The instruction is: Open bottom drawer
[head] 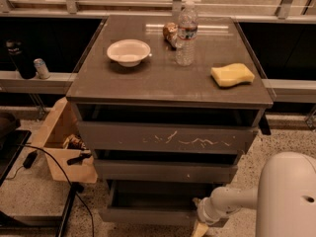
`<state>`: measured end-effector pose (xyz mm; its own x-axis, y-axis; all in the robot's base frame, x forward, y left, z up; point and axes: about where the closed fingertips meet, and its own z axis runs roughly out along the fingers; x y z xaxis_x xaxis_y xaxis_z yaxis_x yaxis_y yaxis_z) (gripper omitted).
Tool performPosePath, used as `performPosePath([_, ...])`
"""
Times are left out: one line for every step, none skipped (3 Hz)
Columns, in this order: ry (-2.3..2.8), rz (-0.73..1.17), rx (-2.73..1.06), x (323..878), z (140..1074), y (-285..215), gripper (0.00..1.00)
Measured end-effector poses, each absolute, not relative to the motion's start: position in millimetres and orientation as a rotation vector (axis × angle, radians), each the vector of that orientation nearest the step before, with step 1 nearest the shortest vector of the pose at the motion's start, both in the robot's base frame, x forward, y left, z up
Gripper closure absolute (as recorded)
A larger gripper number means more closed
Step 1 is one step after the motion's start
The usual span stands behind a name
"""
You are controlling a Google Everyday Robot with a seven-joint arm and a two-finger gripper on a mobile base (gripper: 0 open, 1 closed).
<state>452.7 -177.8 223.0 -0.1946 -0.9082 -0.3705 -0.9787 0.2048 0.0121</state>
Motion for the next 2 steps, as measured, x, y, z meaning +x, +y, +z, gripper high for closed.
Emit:
performPosePath([2.181,0.347,-1.785,461.1,231.9,-174.1,0.41])
performPosePath([2.174,0.34,-1.784,464.9,235.8,-172.9,0.66])
